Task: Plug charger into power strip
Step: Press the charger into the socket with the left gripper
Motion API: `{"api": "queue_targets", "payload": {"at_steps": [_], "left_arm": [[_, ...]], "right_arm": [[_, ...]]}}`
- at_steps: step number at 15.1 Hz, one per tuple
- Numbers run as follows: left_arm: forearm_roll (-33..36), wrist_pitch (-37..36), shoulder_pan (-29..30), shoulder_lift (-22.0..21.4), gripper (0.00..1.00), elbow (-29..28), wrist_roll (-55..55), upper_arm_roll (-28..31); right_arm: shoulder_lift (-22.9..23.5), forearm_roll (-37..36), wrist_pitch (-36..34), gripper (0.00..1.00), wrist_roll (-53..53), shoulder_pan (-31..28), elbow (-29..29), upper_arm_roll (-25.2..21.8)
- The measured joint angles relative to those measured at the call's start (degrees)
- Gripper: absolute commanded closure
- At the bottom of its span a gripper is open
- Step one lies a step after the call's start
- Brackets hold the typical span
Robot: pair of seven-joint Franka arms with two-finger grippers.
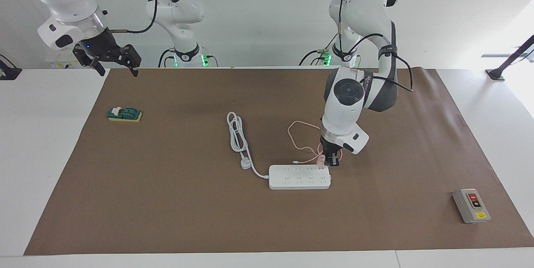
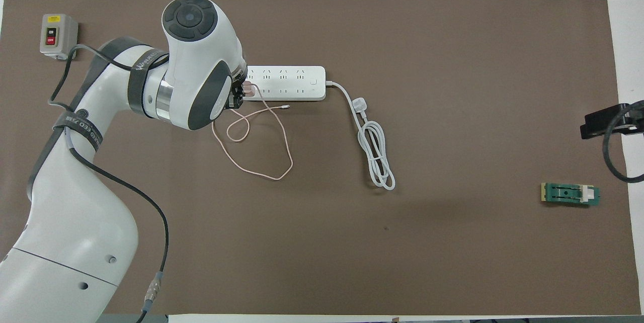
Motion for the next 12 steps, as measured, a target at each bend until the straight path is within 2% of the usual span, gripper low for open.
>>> {"api": "queue_targets", "payload": {"at_steps": [12], "left_arm": [[0.10,0.68,0.00,0.00,1.00,-0.55,0.26,0.01]], "right_arm": [[-0.22,0.00,-0.29,0.00,0.02,-0.18,0.01,0.11]]}}
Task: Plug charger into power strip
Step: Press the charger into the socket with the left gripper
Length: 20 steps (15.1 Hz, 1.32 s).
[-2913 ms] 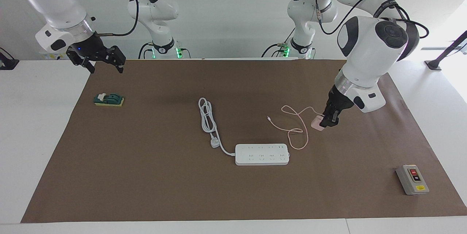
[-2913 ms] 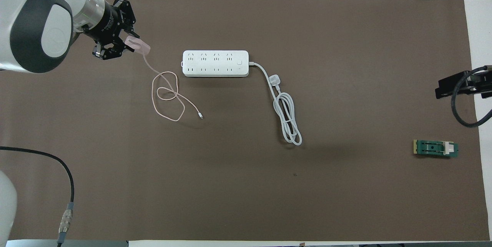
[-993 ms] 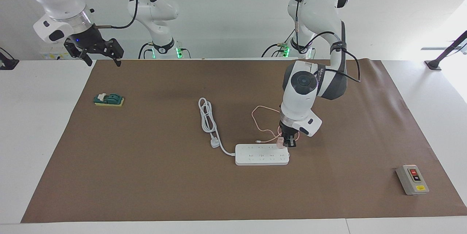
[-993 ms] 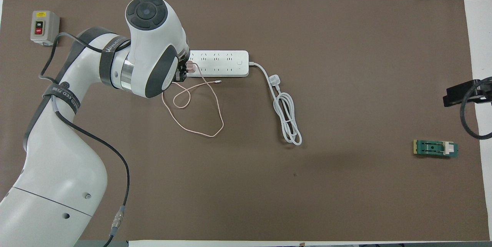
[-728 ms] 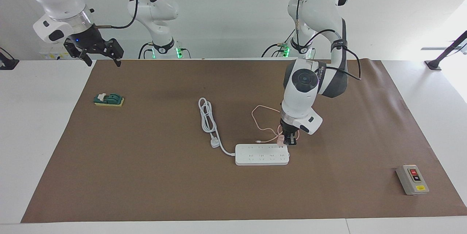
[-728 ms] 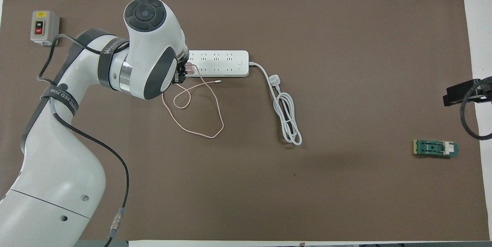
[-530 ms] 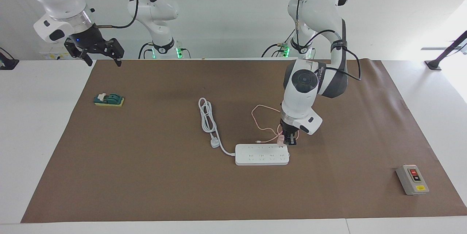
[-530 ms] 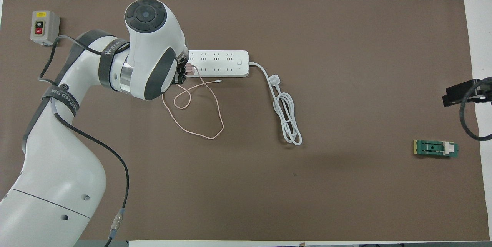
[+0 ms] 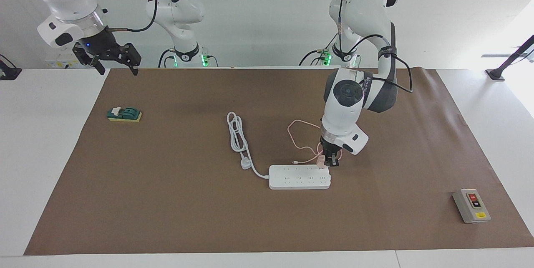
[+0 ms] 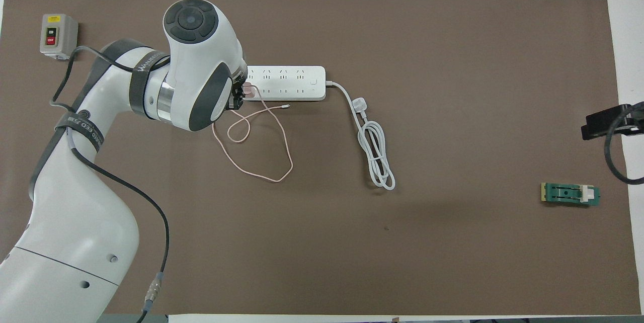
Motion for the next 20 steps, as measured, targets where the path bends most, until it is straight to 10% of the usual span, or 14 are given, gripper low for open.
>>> {"api": "queue_targets", "payload": {"at_steps": [20], "left_arm": [[0.30,1.49,0.00,0.46,1.00,0.08,0.08,0.01]], "right_arm": [[0.00,0.00,0.00,0.00,0.00,0.00,0.00,0.00]]}}
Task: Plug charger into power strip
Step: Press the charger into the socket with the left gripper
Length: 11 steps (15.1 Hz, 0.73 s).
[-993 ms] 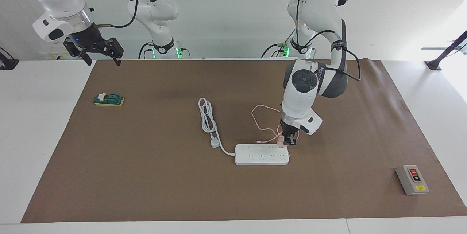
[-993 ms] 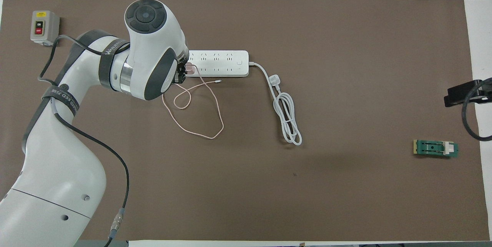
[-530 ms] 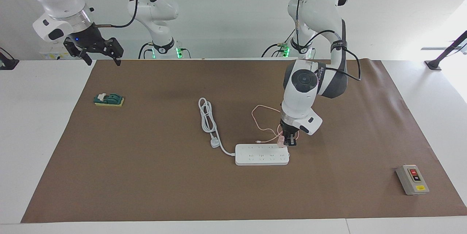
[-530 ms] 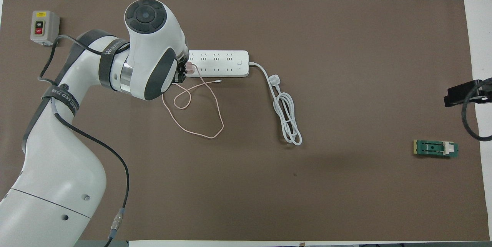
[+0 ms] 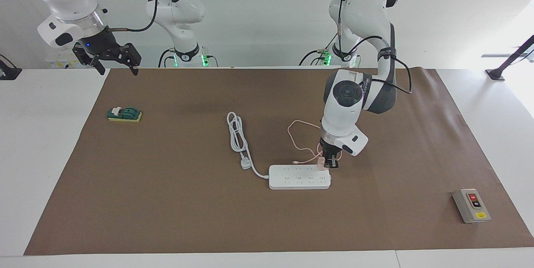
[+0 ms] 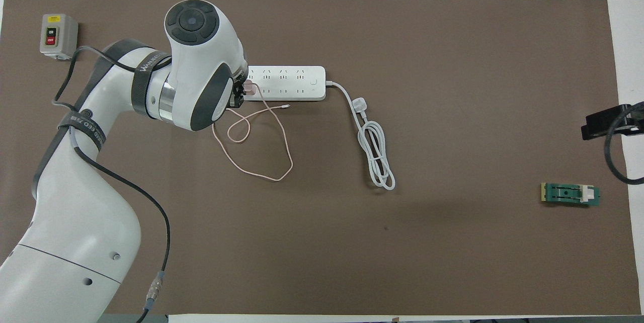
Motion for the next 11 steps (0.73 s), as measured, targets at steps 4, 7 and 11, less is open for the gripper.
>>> {"api": "queue_targets", "payload": {"at_steps": [4,7,11], "left_arm": [[0.00,0.07,0.00,0.05,1.00,0.00,0.00,-0.01],[0.00,0.26,0.00,0.54,1.00,0.02,0.00,-0.06],[0.00,0.32,0.00,0.60,1.00,0.06,0.03,-0.06]], "right_arm": [[0.00,0.00,0.00,0.00,0.00,0.00,0.00,0.00],[0.00,0.00,0.00,0.00,0.00,0.00,0.00,0.00],[0.00,0.00,0.00,0.00,0.00,0.00,0.00,0.00]]}}
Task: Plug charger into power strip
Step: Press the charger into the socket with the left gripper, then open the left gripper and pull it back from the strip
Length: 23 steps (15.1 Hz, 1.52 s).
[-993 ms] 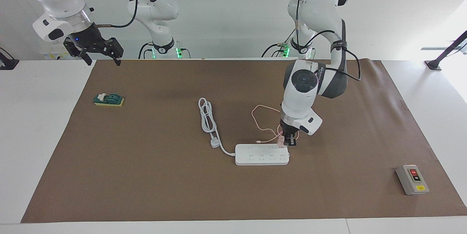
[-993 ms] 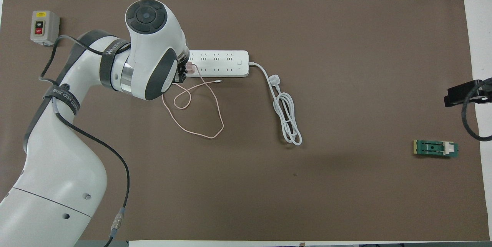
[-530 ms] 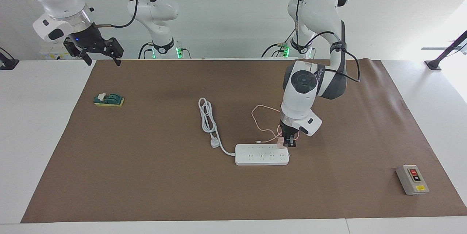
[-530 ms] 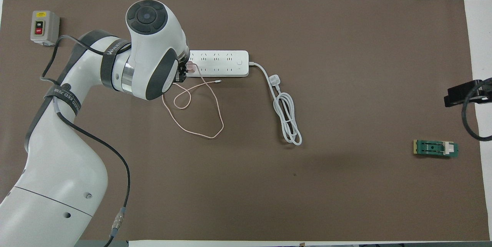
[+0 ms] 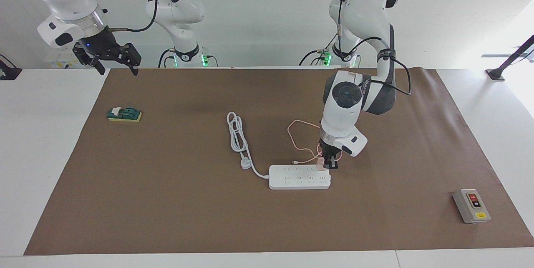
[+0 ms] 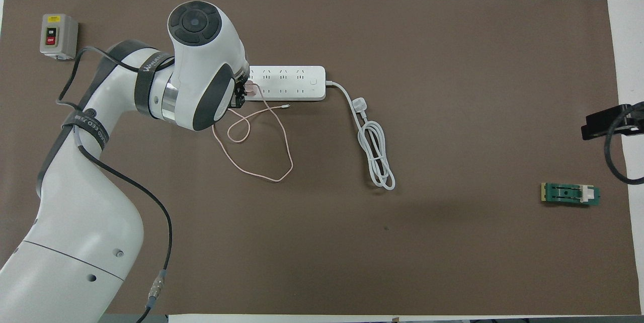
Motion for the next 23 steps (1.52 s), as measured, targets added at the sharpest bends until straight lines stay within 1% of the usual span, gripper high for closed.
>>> {"api": "queue_targets", "payload": {"at_steps": [5,13,14,15,16,17,20,23], "left_arm": [[0.14,0.57,-0.08,0.80,1.00,-0.03,0.06,0.00],[0.41,0.74,-0.14,0.91,1.00,-0.04,0.19,0.01],[0.43,0.74,-0.15,0.91,0.61,-0.04,0.40,0.01],[0.43,0.76,-0.15,0.91,0.37,-0.02,0.72,0.01],[0.43,0.91,-0.16,1.04,0.30,-0.03,0.93,0.00],[0.43,0.94,-0.15,1.07,0.16,0.02,1.10,0.03],[0.43,-0.33,-0.08,-0.22,0.00,1.07,1.44,0.38],[0.43,-4.55,0.82,-3.66,0.00,2.24,5.13,0.93]], "right_arm": [[0.00,0.00,0.00,0.00,0.00,0.00,0.00,0.00],[0.00,0.00,0.00,0.00,0.00,0.00,0.00,0.00],[0.00,0.00,0.00,0.00,0.00,0.00,0.00,0.00],[0.00,0.00,0.00,0.00,0.00,0.00,0.00,0.00],[0.00,0.00,0.00,0.00,0.00,0.00,0.00,0.00],[0.00,0.00,0.00,0.00,0.00,0.00,0.00,0.00],[0.00,0.00,0.00,0.00,0.00,0.00,0.00,0.00],[0.00,0.00,0.00,0.00,0.00,0.00,0.00,0.00]]}}
